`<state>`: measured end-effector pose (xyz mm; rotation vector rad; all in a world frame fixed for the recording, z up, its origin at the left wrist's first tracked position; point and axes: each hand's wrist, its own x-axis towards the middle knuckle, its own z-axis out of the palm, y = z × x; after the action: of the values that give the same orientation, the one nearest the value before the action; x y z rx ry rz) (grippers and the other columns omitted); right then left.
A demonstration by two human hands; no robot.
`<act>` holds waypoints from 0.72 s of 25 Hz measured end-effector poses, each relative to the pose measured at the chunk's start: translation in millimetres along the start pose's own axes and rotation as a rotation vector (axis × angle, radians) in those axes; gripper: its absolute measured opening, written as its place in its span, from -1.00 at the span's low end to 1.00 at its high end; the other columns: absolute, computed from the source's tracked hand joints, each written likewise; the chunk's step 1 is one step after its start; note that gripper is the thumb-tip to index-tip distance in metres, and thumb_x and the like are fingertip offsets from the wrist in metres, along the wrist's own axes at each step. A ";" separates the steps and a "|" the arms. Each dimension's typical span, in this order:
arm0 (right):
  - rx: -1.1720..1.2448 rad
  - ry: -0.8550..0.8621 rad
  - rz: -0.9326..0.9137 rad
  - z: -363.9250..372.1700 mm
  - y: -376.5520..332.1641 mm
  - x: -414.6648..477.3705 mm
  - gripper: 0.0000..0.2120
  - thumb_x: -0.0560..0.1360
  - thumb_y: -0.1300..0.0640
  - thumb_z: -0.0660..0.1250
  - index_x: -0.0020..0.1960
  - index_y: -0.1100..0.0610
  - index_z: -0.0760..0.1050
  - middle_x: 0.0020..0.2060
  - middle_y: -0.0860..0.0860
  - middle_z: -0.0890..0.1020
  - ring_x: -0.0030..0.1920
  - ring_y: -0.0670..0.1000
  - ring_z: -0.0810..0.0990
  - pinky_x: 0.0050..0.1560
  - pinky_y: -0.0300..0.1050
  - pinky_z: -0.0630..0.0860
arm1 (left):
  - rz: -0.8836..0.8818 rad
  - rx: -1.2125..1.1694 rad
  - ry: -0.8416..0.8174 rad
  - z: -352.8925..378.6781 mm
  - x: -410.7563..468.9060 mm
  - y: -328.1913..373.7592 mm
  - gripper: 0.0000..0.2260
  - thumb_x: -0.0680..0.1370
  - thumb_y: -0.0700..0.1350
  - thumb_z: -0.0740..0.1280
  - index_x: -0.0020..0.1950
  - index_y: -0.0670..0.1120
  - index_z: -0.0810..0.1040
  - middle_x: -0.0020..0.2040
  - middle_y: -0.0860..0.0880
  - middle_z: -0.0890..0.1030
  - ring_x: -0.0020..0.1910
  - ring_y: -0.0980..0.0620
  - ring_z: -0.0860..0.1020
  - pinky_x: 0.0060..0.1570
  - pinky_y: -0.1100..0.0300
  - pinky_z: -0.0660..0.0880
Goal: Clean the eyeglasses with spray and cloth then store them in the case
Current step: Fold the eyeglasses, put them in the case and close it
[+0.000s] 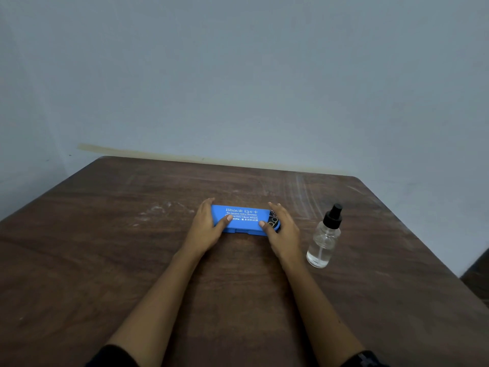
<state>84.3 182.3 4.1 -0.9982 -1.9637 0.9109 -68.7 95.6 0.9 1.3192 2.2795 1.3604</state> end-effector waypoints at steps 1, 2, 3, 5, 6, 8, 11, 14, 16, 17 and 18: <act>0.013 0.009 0.006 -0.9 -1.0 -3.0 -0.52 0.46 0.20 0.35 0.35 0.08 0.34 0.42 0.08 0.33 0.43 0.04 0.24 0.37 -0.13 0.20 | -0.001 0.000 -0.003 -0.5 -2.2 0.5 -0.42 0.52 0.00 0.29 0.43 -0.20 0.16 0.45 -0.17 0.25 0.40 -0.11 0.25 0.34 0.05 0.21; 0.022 0.018 0.008 -2.3 -1.8 -6.6 -0.51 0.45 0.20 0.35 0.36 0.09 0.33 0.40 0.09 0.34 0.42 0.05 0.27 0.36 -0.12 0.22 | -0.001 -0.005 -0.002 -1.2 -5.1 1.2 -0.42 0.51 -0.01 0.30 0.43 -0.20 0.16 0.45 -0.18 0.25 0.40 -0.11 0.25 0.34 0.06 0.21; 0.025 0.024 0.007 -3.4 -2.1 -10.6 -0.50 0.45 0.20 0.36 0.36 0.10 0.32 0.39 0.08 0.37 0.40 0.05 0.31 0.33 -0.13 0.25 | -0.002 -0.012 0.002 -2.1 -8.3 1.5 -0.42 0.51 -0.01 0.30 0.43 -0.20 0.17 0.44 -0.18 0.26 0.40 -0.11 0.25 0.34 0.07 0.20; 0.029 0.024 0.016 -5.4 -2.6 -18.8 -0.49 0.45 0.18 0.36 0.37 0.08 0.30 0.35 0.07 0.42 0.33 0.04 0.39 0.26 -0.18 0.30 | -0.005 -0.026 0.011 -3.8 -15.7 2.2 -0.43 0.51 -0.03 0.31 0.42 -0.21 0.19 0.43 -0.19 0.28 0.40 -0.12 0.26 0.33 0.08 0.21; 0.038 0.021 0.031 -6.4 -3.2 -22.4 -0.48 0.46 0.17 0.35 0.37 0.08 0.29 0.34 0.07 0.43 0.31 0.04 0.41 0.24 -0.20 0.32 | -0.005 -0.029 0.014 -4.4 -19.4 3.0 -0.43 0.51 -0.03 0.32 0.42 -0.21 0.19 0.43 -0.19 0.28 0.39 -0.12 0.27 0.33 0.08 0.21; 0.063 0.021 0.070 -8.6 -4.1 -30.4 -0.46 0.45 0.16 0.36 0.39 0.07 0.27 0.32 0.09 0.46 0.28 0.04 0.44 0.22 -0.19 0.34 | -0.005 -0.034 0.015 -5.4 -27.9 4.0 -0.43 0.51 -0.03 0.32 0.42 -0.22 0.19 0.43 -0.19 0.28 0.39 -0.12 0.27 0.34 0.07 0.21; 0.079 0.019 0.103 -11.5 -5.0 -41.0 -0.41 0.45 0.14 0.36 0.42 0.08 0.21 0.29 0.12 0.48 0.26 0.07 0.46 0.23 -0.14 0.36 | 0.006 -0.027 0.017 -6.5 -39.0 5.7 -0.42 0.51 -0.02 0.31 0.42 -0.22 0.19 0.43 -0.18 0.28 0.39 -0.11 0.28 0.32 0.09 0.22; 0.099 0.013 0.116 -14.9 -6.0 -50.2 -0.37 0.45 0.14 0.36 0.44 0.07 0.15 0.28 0.13 0.48 0.25 0.08 0.47 0.23 -0.09 0.38 | 0.003 -0.029 0.021 -7.6 -49.4 6.7 -0.42 0.50 -0.02 0.32 0.42 -0.21 0.20 0.43 -0.18 0.28 0.39 -0.10 0.27 0.31 0.12 0.21; 0.102 0.010 0.118 -16.4 -5.8 -55.6 -0.35 0.45 0.13 0.36 0.45 0.07 0.13 0.28 0.13 0.48 0.24 0.09 0.47 0.21 -0.10 0.39 | -0.003 -0.028 0.025 -8.1 -55.7 7.4 -0.42 0.50 -0.02 0.32 0.42 -0.21 0.19 0.44 -0.18 0.28 0.40 -0.11 0.27 0.32 0.12 0.20; 0.098 0.010 0.112 -17.2 -5.3 -58.1 -0.35 0.45 0.12 0.36 0.45 0.08 0.12 0.28 0.13 0.48 0.24 0.09 0.47 0.19 -0.12 0.38 | -0.004 -0.028 0.026 -8.3 -58.4 7.6 -0.42 0.50 -0.02 0.32 0.42 -0.21 0.19 0.44 -0.18 0.27 0.40 -0.11 0.26 0.32 0.11 0.20; 0.091 0.011 0.107 -18.0 -5.1 -60.4 -0.35 0.45 0.12 0.36 0.44 0.08 0.12 0.28 0.13 0.48 0.24 0.08 0.47 0.16 -0.15 0.37 | -0.007 -0.029 0.024 -8.3 -60.7 7.7 -0.42 0.50 -0.02 0.32 0.42 -0.20 0.19 0.44 -0.18 0.27 0.40 -0.11 0.26 0.32 0.11 0.20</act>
<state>123.3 132.8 -0.7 -1.0614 -1.8574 1.0421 -32.8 45.7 -4.8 1.2914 2.2689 1.4097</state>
